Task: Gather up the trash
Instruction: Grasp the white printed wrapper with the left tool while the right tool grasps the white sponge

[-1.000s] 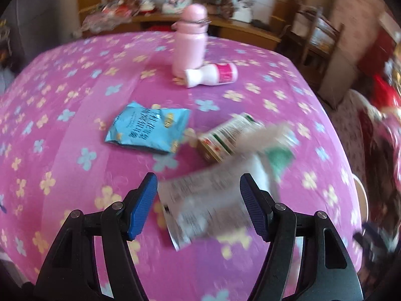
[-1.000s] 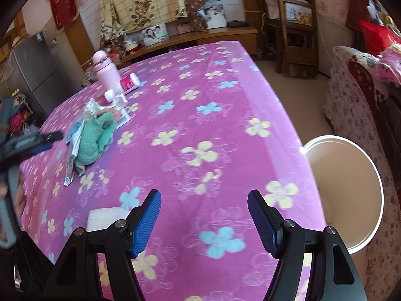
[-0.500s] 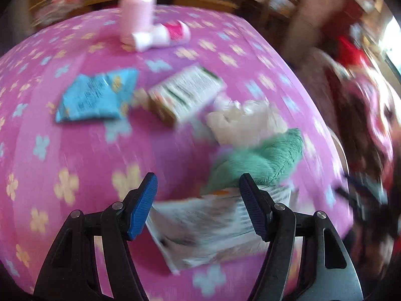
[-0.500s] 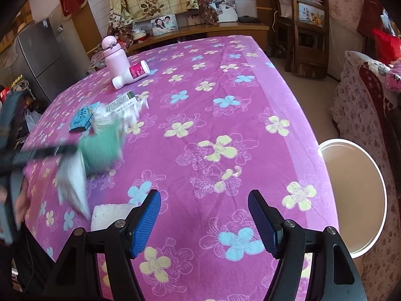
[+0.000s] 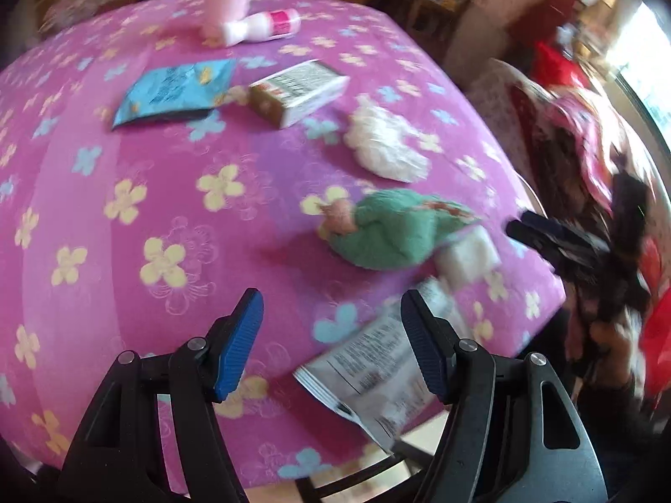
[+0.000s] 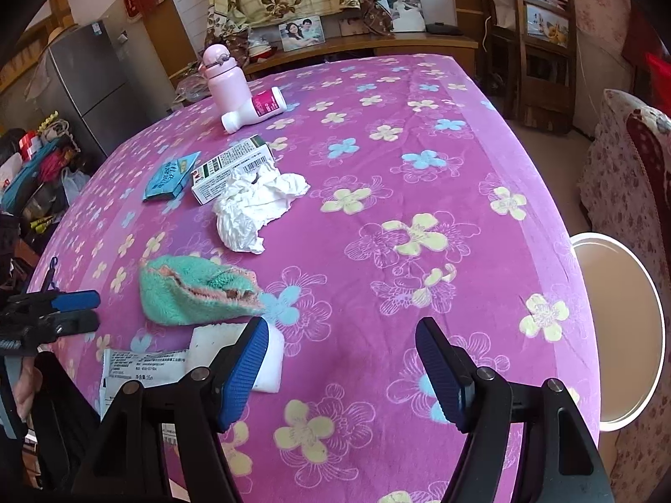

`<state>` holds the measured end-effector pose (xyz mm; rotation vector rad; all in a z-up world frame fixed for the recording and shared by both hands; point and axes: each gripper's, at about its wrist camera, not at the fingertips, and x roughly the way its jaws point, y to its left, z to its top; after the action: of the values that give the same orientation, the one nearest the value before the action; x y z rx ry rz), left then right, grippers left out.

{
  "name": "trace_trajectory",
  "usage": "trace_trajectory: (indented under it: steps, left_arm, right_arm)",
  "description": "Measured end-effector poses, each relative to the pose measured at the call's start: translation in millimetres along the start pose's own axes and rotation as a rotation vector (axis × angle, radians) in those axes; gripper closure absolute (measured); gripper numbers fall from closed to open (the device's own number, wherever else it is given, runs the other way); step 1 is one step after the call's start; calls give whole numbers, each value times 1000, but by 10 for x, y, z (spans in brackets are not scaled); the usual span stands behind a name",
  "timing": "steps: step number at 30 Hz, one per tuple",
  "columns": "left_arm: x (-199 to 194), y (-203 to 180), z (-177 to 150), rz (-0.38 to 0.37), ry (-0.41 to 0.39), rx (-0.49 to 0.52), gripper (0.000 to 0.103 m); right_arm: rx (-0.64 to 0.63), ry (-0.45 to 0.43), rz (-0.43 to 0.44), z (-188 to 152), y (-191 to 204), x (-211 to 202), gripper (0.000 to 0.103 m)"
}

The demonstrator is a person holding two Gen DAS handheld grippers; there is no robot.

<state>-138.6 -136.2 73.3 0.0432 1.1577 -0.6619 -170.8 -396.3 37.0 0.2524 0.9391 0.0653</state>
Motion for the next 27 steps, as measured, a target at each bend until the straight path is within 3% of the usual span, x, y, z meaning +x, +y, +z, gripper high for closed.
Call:
trace_trajectory:
  steps: [4,7,12,15,18,24,27]
  left_arm:
    - [63,-269,-99,-61,58,107,36]
    - [215,-459,-189,-59,107,199,36]
    - [386,-713,-320,6,120,349,35]
    - [458,-794,-359,44,126,411,26]
    - [574,-818,-394,185,111,472,24]
    - [527,-229,-165,214,83,196,24]
    - [412,28,-123,188,76,91,24]
  right_arm:
    - [23,4,5,-10,-33,25,30]
    - [32,14,19,-23,-34,41,30]
    - [7,23,22,-53,9,28,30]
    - [7,28,17,-60,9,44,29]
    - [17,32,23,-62,1,65,29]
    - [-5,40,31,-56,79,96,29]
    - [-35,35,63,-59,155,104,29]
